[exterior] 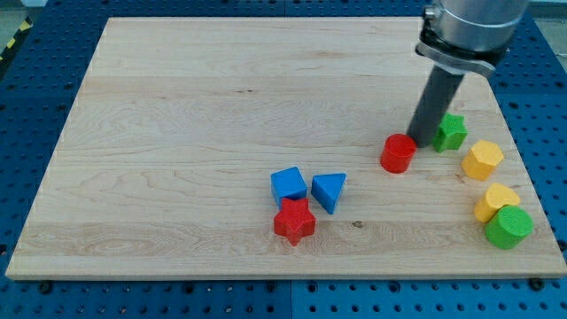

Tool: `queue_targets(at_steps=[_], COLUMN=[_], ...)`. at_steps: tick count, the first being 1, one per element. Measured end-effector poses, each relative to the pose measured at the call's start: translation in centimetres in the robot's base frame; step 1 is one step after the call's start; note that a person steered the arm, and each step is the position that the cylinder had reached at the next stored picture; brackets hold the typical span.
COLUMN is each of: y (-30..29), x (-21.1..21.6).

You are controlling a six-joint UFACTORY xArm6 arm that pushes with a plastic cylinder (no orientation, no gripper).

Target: Push the yellow hexagon to the green star

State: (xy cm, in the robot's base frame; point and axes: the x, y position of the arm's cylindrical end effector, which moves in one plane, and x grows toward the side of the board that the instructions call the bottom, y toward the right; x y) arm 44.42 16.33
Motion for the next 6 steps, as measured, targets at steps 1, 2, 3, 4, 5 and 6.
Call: queue_targets(at_steps=[1, 2, 3, 4, 5, 6], y=[-0.7, 3.6, 12.5, 12.8, 12.8, 12.2], x=[-5.0, -7.1, -1.9, 4.8, 7.2, 7.1])
